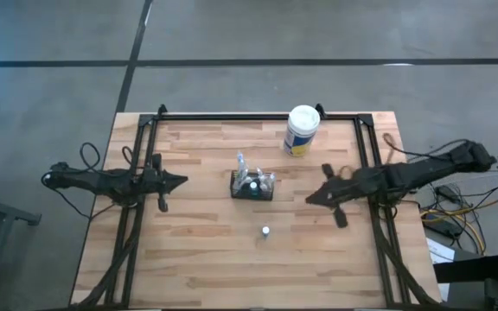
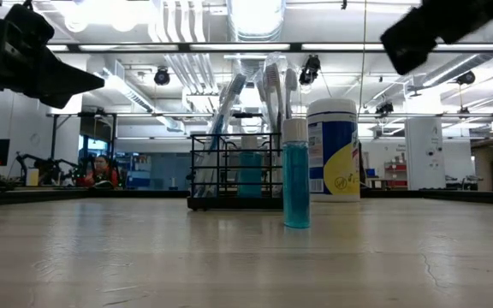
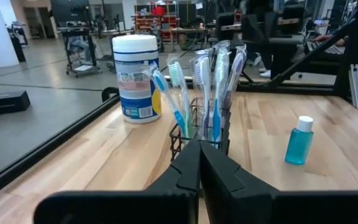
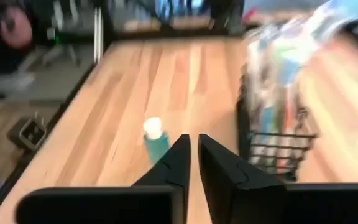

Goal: Pick & Place toothbrushing station
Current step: Put the mouthwash into the black wire organizer

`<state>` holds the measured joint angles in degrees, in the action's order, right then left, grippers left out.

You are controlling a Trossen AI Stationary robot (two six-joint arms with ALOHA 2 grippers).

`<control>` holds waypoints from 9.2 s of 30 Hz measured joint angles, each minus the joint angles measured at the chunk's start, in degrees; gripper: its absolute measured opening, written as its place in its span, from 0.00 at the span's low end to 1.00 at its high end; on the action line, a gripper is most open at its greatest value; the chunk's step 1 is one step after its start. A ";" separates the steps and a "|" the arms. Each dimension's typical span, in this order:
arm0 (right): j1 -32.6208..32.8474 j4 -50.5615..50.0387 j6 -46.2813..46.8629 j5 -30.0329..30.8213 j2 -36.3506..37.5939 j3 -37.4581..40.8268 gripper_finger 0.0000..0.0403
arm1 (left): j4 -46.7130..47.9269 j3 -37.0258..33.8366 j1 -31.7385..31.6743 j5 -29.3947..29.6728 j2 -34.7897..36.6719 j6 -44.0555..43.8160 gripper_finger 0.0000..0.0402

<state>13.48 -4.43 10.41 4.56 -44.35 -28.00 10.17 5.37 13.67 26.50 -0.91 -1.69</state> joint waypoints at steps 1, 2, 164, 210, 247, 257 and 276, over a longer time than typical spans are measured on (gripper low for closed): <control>0.66 -1.74 0.17 -0.02 -3.52 -2.76 0.09 | -0.04 -0.03 0.00 -0.02 0.00 0.00 0.03; 1.27 -2.78 0.13 -0.02 -7.03 -5.40 0.11 | -0.07 -0.04 0.00 -0.01 0.00 -0.04 0.03; -4.38 16.92 -10.66 -5.69 23.26 12.87 0.22 | 0.75 -0.79 0.01 -4.57 -0.18 -2.47 0.03; -9.81 -56.11 -49.03 -11.02 -68.42 -85.17 0.22 | 0.61 -0.79 0.00 -4.96 -0.20 0.37 0.03; -13.41 -49.82 -54.80 -4.59 -68.64 -77.55 0.22 | 0.94 -0.79 0.00 -6.08 -0.22 0.47 0.03; -15.17 -48.89 -57.25 -9.51 -68.64 -77.21 0.22 | 0.98 -0.79 0.00 -6.10 -0.22 1.01 0.03; -17.49 -48.60 -56.22 -13.87 -70.93 -76.99 0.22 | 1.01 -0.79 0.00 -6.14 -0.22 1.31 0.03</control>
<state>-4.01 -53.04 -45.81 -9.32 -115.28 -104.99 11.18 4.58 13.67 20.36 -1.13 -0.38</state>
